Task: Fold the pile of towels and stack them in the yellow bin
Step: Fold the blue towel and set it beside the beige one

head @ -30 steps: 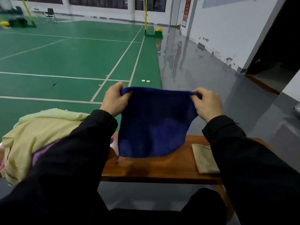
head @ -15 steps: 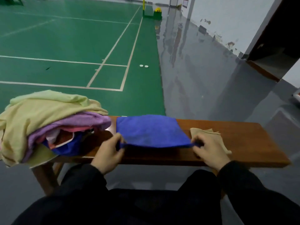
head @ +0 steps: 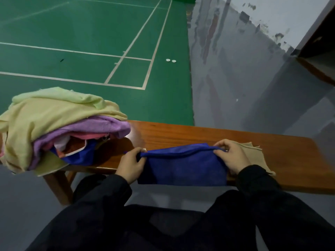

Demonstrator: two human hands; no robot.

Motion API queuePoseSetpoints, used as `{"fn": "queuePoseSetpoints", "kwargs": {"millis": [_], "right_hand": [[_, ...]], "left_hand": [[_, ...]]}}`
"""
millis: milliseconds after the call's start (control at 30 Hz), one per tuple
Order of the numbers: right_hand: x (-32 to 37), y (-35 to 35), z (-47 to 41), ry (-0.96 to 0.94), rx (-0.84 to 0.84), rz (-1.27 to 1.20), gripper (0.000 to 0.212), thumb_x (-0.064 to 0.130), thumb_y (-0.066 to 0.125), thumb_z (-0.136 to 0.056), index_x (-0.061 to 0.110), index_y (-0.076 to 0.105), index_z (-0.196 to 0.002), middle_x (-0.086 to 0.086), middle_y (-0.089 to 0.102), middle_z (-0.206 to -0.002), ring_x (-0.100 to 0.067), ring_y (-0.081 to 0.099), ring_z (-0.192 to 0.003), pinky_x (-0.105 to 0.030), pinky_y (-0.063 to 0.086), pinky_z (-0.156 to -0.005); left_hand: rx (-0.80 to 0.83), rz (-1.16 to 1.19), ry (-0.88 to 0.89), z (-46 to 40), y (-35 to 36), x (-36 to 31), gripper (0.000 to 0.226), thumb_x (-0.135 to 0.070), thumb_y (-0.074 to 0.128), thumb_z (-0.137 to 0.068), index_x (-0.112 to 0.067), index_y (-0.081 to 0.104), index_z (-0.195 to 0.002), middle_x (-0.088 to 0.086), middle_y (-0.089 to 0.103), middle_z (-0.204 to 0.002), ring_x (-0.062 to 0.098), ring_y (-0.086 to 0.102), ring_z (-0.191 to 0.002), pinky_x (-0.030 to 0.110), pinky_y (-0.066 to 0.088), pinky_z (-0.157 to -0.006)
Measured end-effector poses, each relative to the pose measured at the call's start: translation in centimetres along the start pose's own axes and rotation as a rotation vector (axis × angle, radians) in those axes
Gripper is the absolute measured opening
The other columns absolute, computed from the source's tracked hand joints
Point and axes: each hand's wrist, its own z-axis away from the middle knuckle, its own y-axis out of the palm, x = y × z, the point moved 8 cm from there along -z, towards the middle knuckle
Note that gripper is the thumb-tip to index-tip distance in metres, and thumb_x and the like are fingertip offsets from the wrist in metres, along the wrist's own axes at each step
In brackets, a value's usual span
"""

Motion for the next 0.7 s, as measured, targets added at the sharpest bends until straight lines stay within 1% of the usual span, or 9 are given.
{"fn": "queuePoseSetpoints", "kwargs": {"millis": [100,200,300,400,467,567,600,633,700], "right_hand": [[0.5,1.5,-2.3,0.021,-0.004,0.014,0.022,0.009,0.073,-0.087,0.029,0.064,-0.088,0.002,0.071,-0.086,-0.021,0.067,-0.087,-0.037,0.054,-0.081],[0.7,3.0,-3.7,0.003,-0.007,0.053,0.024,0.014,0.074,-0.087,0.035,0.062,-0.091,0.006,0.072,-0.091,-0.02,0.068,-0.09,-0.041,0.056,-0.089],[1.5,4.0,-4.1,-0.014,-0.026,0.132,0.018,0.018,0.069,-0.091,0.032,0.062,-0.1,0.008,0.071,-0.097,-0.018,0.066,-0.094,-0.034,0.053,-0.087],[1.1,5.2,-4.4,-0.015,0.001,0.225,0.017,0.021,0.067,-0.095,0.028,0.062,-0.11,0.004,0.07,-0.105,-0.021,0.065,-0.101,-0.032,0.051,-0.087],[0.6,5.8,-4.3,-0.017,-0.003,0.288,0.03,0.025,0.069,-0.095,0.024,0.061,-0.124,-0.002,0.065,-0.12,-0.024,0.062,-0.11,-0.034,0.05,-0.093],[1.0,5.1,-3.7,-0.126,-0.122,0.333,0.05,0.028,0.067,-0.096,0.02,0.052,-0.144,-0.006,0.053,-0.143,-0.025,0.053,-0.127,-0.038,0.043,-0.108],[1.4,5.5,-3.6,-0.203,-0.1,0.373,0.052,0.026,0.064,-0.098,0.02,0.05,-0.147,-0.005,0.051,-0.148,-0.024,0.049,-0.133,-0.038,0.04,-0.113],[1.6,6.4,-3.5,-0.271,-0.025,0.428,0.053,0.022,0.061,-0.099,0.02,0.048,-0.15,-0.004,0.049,-0.153,-0.024,0.046,-0.138,-0.038,0.037,-0.117],[1.3,8.4,-3.7,-0.32,0.165,0.546,0.054,0.02,0.056,-0.101,0.023,0.045,-0.153,-0.001,0.043,-0.159,-0.022,0.04,-0.144,-0.038,0.032,-0.121]], "left_hand": [[-0.043,-0.079,-0.095,-1.3,0.2,0.7,0.011,-0.015,0.063,-0.09,-0.025,0.067,-0.094,-0.003,0.07,-0.086,0.025,0.068,-0.088,0.03,0.045,-0.074],[-0.084,-0.179,-0.134,-1.2,0.5,1.5,0.015,-0.013,0.062,-0.087,-0.018,0.068,-0.099,0.009,0.07,-0.096,0.037,0.066,-0.093,0.038,0.048,-0.079],[-0.113,-0.263,-0.132,-0.7,0.5,1.9,0.013,-0.011,0.058,-0.083,-0.012,0.065,-0.094,0.014,0.063,-0.095,0.04,0.06,-0.091,0.042,0.045,-0.08],[-0.121,-0.449,-0.146,-0.3,0.5,2.6,0.027,-0.023,0.052,-0.076,-0.011,0.067,-0.095,0.016,0.062,-0.098,0.041,0.055,-0.09,0.045,0.046,-0.081],[-0.134,-0.48,-0.145,-0.2,0.5,2.9,0.042,-0.03,0.051,-0.074,-0.011,0.066,-0.108,0.017,0.061,-0.106,0.042,0.056,-0.095,0.047,0.046,-0.085],[-0.133,-0.426,-0.225,0.0,0.5,3.6,0.064,-0.036,0.055,-0.078,-0.01,0.052,-0.136,0.017,0.052,-0.129,0.041,0.051,-0.112,0.048,0.042,-0.1],[-0.137,-0.432,-0.257,0.0,0.3,3.9,0.065,-0.041,0.053,-0.079,-0.011,0.052,-0.137,0.016,0.05,-0.132,0.04,0.049,-0.114,0.048,0.04,-0.102],[-0.132,-0.462,-0.262,-0.2,0.4,4.2,0.062,-0.045,0.05,-0.08,-0.014,0.056,-0.133,0.014,0.051,-0.131,0.039,0.048,-0.112,0.048,0.04,-0.101],[-0.112,-0.527,-0.181,-0.4,0.7,3.9,0.049,-0.049,0.046,-0.081,-0.018,0.064,-0.114,0.011,0.057,-0.12,0.038,0.05,-0.104,0.046,0.042,-0.095]]}}
